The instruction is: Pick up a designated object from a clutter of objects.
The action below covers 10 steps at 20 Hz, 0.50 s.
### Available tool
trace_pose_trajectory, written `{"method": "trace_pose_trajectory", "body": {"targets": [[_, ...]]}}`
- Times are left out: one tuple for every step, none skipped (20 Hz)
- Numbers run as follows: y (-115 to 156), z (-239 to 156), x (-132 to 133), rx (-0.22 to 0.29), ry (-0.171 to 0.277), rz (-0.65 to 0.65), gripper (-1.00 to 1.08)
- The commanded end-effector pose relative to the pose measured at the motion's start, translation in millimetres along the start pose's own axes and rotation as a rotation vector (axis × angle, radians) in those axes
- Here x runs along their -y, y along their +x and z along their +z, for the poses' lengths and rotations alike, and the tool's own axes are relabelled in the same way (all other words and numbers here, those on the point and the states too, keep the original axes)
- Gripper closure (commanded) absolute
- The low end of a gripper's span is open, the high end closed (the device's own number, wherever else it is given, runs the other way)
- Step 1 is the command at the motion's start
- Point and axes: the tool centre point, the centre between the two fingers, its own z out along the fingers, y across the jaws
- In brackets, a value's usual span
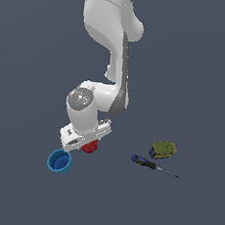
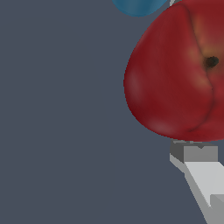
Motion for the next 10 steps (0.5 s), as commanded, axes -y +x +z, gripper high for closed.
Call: {"method": "trace_pose_trajectory", "body": {"targets": [[1.0,-16.0,4.3,-0.003,-0.003,0.0,1.08],[1.0,-22.9,6.7,-0.003,-0.003,0.0,1.08],[1.0,-30.4,9.2,-0.003,-0.003,0.0,1.08],[1.1,-38.5,12.0,-0.003,-0.003,0.0,1.08],[1.1,-47.2,15.0,-0.003,-0.003,0.0,1.08],[1.1,-56.4,18.1,-0.003,-0.003,0.0,1.08],[1.4,-66.0,21.7,-0.002,-0.003,-0.001,1.08],[1.5,-76.2,25.2,-0.002,-0.003,-0.001,1.08],[1.6,-86.8,28.7,-0.002,-0.003,-0.001,1.08],[1.6,-97.9,32.5,-0.002,-0.003,-0.001,1.08]]}}
